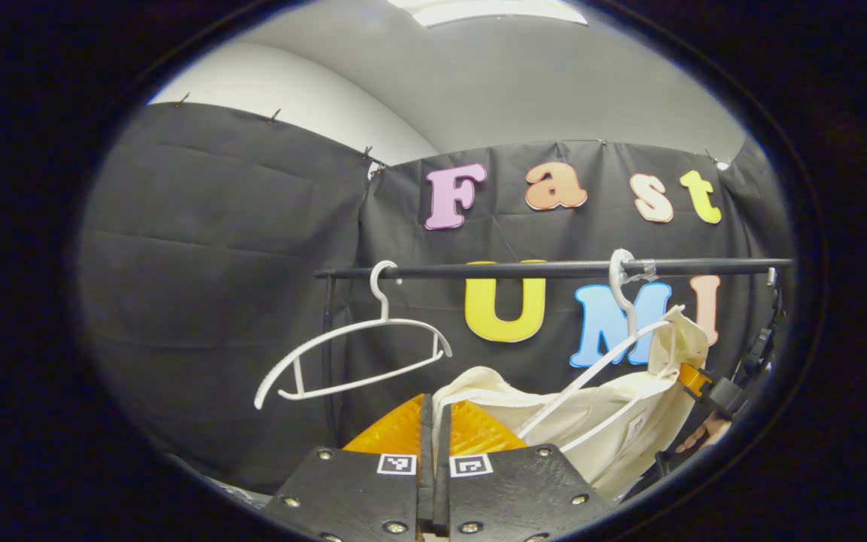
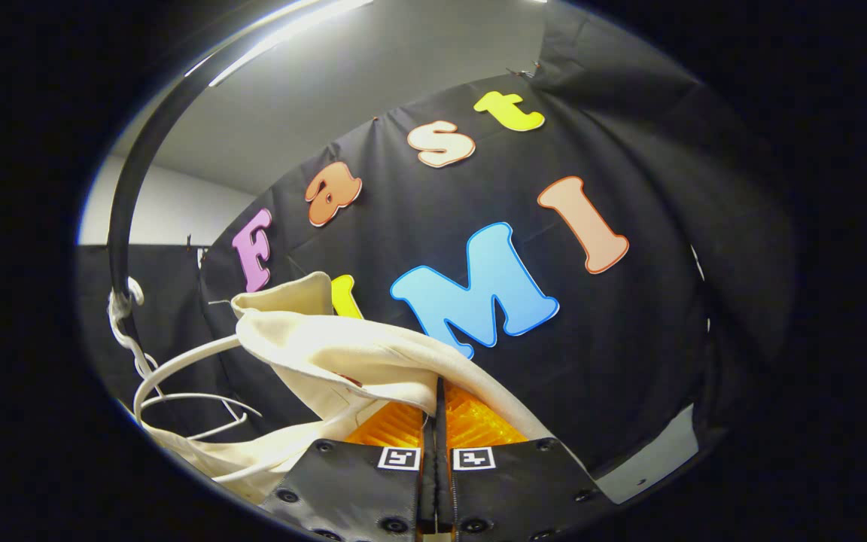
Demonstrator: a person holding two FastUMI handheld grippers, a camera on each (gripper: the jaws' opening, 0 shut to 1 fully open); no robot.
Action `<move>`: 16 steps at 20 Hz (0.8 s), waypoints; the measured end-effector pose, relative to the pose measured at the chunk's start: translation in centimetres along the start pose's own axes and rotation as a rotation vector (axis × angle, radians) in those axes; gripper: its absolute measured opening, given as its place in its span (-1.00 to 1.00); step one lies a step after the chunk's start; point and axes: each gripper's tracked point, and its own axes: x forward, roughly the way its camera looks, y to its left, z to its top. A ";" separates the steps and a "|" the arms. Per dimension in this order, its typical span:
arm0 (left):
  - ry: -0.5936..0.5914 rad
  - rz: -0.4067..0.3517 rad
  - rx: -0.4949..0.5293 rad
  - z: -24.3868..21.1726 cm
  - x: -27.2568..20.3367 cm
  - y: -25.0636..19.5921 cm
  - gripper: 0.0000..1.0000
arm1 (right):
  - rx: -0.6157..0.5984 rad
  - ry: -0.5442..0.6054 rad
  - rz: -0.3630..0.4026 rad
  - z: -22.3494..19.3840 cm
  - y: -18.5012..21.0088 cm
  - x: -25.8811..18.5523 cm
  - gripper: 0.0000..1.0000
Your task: Grasp the clothes on the hanger with both hands and then place them into the laundry hamper below.
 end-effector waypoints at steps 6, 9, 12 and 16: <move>-0.071 -0.061 -0.015 1.9 0.2 -0.2 -0.98 | 0.095 -0.017 0.040 0.4 1.1 -0.7 -0.89; -0.086 -0.039 -0.039 1.0 0.5 1.5 -0.99 | 0.088 -0.002 0.062 -1.6 0.2 -2.8 -0.96; -0.068 -0.015 -0.032 0.9 0.4 3.7 -0.95 | -0.030 0.064 0.115 -4.0 0.5 -5.1 -0.96; -0.050 0.008 -0.040 1.3 0.0 6.1 -0.99 | -0.132 0.142 0.193 -5.3 1.0 -8.8 -0.96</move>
